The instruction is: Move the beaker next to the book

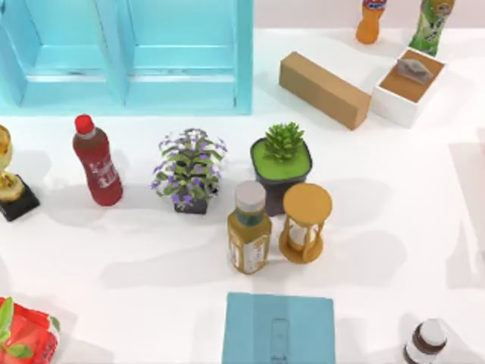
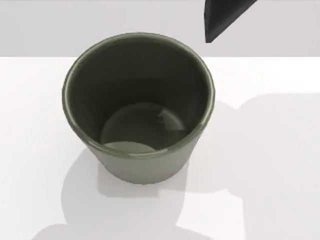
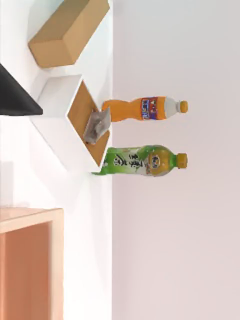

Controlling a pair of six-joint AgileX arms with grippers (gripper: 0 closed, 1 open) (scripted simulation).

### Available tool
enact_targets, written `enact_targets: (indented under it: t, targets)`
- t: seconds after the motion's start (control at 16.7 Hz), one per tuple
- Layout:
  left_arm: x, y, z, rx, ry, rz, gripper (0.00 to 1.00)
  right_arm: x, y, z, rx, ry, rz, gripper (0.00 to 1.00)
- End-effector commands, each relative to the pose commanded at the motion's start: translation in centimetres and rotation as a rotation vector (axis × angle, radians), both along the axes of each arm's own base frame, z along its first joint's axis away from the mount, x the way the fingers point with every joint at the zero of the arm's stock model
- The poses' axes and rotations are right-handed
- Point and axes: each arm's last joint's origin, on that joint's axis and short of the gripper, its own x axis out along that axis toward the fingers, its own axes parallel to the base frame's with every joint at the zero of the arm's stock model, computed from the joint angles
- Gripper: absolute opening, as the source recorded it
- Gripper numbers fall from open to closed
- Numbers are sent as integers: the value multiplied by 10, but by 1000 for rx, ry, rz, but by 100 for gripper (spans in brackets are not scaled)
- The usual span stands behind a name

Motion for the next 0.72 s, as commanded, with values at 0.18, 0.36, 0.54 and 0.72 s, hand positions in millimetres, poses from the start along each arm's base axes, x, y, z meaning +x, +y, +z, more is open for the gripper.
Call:
enact_targets:
  t: [0.18,0.36,0.54,0.72]
  targets:
    - [1,1,-37,9,-8,0,100,0,0,0,0,0,0,100]
    - [-2,-1,-64,4,-4,-1,100,0,0,0,0,0,0,100]
    - [-3,-2,-69,2,-2,-1,100,0,0,0,0,0,0,100]
    - [-3,-2,-69,2,-2,-1,92,0,0,0,0,0,0,100]
